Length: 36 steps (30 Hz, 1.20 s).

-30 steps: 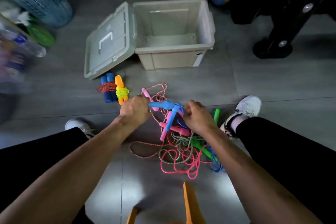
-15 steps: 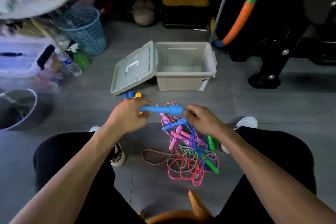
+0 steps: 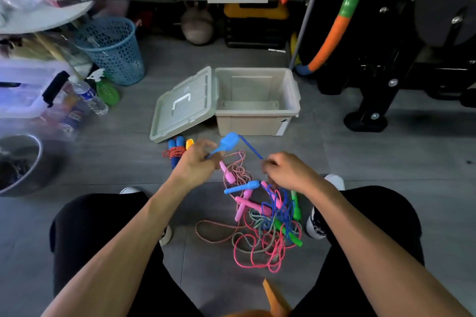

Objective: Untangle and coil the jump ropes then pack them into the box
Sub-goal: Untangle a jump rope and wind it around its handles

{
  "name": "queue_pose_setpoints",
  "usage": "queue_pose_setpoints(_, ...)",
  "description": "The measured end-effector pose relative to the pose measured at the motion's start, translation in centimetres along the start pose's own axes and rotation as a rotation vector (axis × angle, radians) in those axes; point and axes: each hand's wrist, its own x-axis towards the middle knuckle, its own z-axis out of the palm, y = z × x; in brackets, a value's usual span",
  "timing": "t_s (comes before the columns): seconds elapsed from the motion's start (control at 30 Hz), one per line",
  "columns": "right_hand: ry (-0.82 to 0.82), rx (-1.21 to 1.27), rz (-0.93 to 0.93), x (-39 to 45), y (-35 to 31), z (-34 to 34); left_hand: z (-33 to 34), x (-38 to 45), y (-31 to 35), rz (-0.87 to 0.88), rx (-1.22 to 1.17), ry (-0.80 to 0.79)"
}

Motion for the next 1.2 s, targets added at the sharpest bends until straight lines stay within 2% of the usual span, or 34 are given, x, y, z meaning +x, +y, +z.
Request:
queue_pose_setpoints(0.13,-0.054,-0.228,0.045,-0.4,0.2,-0.2,-0.4,2.0,-0.7,-0.271,-0.398,0.199)
queue_pose_setpoints(0.2,-0.039,-0.234,0.022,-0.8,0.0,-0.3,-0.3,2.5,-1.0,-0.370,-0.443,0.204)
queue_pose_setpoints(0.23,-0.003,-0.212,-0.015,-0.9,-0.1,-0.3,-0.1,2.6,-1.0,-0.365,-0.395,0.191)
queue_pose_setpoints(0.3,0.086,-0.170,-0.121,-1.0,-0.3,-0.5,0.7,2.5,-0.8,-0.200,-0.138,0.160)
queue_pose_setpoints(0.37,0.103,-0.139,-0.179,-1.1,-0.6,-1.0,1.7,2.0,0.2,0.072,0.120,0.110)
queue_pose_setpoints(0.47,0.035,-0.088,-0.204,-1.3,-0.5,-1.5,2.3,0.8,1.5,0.373,0.262,0.027)
queue_pose_setpoints(0.57,-0.030,-0.065,-0.209,-1.3,-0.6,-1.3,2.7,-0.5,1.7,0.486,0.355,-0.027)
queue_pose_setpoints(0.63,-0.021,-0.059,-0.196,-1.1,-0.7,-1.0,3.1,-1.0,2.3,0.388,0.248,-0.002)
queue_pose_setpoints(0.8,0.025,-0.114,-0.139,-0.4,0.4,-1.2,2.5,-0.1,2.8,-0.127,-0.099,-0.035)
queue_pose_setpoints(0.87,0.059,-0.158,-0.095,0.0,1.3,-1.0,1.9,0.4,2.6,-0.260,-0.202,0.011)
queue_pose_setpoints(0.93,0.110,-0.217,-0.051,0.4,1.9,-0.8,1.6,0.6,2.5,-0.291,-0.230,0.090)
queue_pose_setpoints(1.0,0.153,-0.257,0.004,0.6,2.1,-0.5,1.5,0.8,2.2,-0.261,-0.224,0.104)
queue_pose_setpoints(1.2,0.119,-0.077,0.041,0.8,1.3,0.4,1.9,0.7,1.7,-0.102,-0.040,-0.043)
